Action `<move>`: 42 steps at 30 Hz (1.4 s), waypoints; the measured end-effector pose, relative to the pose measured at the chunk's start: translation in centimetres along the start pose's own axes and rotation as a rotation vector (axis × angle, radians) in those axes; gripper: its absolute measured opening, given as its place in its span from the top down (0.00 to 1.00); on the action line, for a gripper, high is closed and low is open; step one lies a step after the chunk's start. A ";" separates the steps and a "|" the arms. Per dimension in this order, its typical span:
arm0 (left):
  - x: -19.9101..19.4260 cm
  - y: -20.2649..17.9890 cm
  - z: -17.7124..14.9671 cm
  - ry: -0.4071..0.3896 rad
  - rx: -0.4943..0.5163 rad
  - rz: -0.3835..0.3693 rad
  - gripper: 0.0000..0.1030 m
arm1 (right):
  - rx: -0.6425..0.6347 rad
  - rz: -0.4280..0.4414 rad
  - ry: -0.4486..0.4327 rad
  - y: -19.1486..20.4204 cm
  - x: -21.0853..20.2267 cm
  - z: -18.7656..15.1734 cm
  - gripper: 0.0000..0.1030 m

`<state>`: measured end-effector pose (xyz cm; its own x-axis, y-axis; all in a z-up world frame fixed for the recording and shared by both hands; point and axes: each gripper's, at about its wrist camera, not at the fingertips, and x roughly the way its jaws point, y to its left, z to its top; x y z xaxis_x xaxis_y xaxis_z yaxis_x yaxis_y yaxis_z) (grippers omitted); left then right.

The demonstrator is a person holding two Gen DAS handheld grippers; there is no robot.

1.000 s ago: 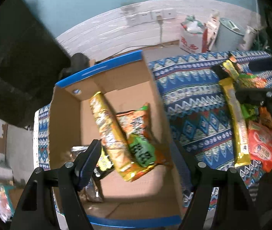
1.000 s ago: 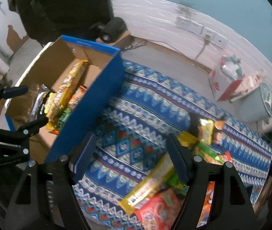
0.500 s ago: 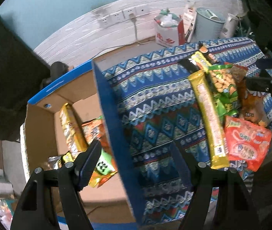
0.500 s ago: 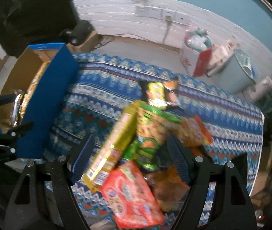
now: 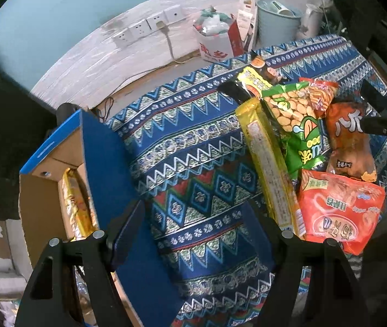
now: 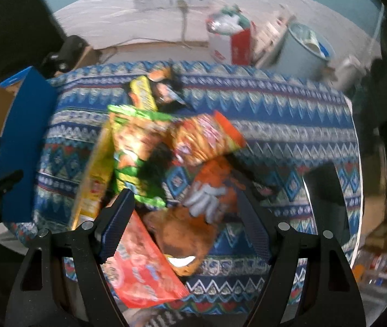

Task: Organize snacks
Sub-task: 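Move both grippers back toward the remaining snack pile, then grasp the long yellow snack bar with the left gripper while the right grasps the orange chip bag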

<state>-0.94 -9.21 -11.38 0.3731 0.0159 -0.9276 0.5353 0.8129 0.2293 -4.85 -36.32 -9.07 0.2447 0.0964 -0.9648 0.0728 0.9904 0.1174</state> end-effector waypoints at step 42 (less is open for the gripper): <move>10.1 -7.9 4.3 0.172 0.076 -0.111 0.21 | -0.060 -0.136 0.083 -6.5 6.3 -0.7 0.54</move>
<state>1.85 -18.03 -21.31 0.1779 0.0333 -0.9835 0.6241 0.7689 0.1390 -4.50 -42.07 -16.08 0.1557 -0.0333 -0.9872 0.0417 0.9988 -0.0271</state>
